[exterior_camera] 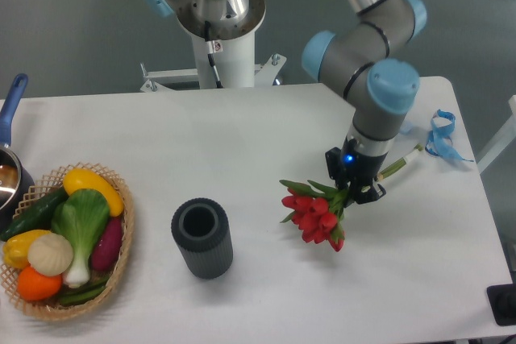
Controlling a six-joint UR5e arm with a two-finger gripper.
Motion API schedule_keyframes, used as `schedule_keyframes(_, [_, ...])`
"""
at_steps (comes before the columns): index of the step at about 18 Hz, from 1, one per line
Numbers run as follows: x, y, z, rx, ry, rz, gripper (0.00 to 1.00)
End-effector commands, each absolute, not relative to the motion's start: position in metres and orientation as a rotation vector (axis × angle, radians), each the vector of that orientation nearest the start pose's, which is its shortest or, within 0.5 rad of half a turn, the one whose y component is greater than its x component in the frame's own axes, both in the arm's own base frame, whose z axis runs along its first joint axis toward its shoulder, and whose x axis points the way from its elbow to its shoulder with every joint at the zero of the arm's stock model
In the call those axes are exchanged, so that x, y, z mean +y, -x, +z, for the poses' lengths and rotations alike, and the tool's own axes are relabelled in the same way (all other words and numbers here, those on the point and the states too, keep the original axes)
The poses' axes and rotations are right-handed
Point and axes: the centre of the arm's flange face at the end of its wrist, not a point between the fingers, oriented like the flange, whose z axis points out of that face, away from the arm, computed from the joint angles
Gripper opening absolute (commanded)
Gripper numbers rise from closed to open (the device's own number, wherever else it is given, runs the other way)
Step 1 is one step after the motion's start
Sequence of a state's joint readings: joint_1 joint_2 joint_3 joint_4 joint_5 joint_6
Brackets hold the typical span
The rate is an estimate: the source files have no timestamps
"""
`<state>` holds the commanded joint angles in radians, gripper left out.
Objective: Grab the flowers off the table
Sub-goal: 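Lift the gripped tulip bunch up off the table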
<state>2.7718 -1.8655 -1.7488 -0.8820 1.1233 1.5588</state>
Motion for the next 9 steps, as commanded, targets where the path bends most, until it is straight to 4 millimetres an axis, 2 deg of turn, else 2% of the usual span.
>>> schedule_keyframes(3, [0.378,0.485,0.365,0.431,2.52,0.196,0.18])
schedule_keyframes(5, [0.384,0.477,0.402,0.348,2.398,0.179,0.18])
schedule_keyframes(9, [0.391,0.469,0.456,0.184,2.18,0.072,0.18])
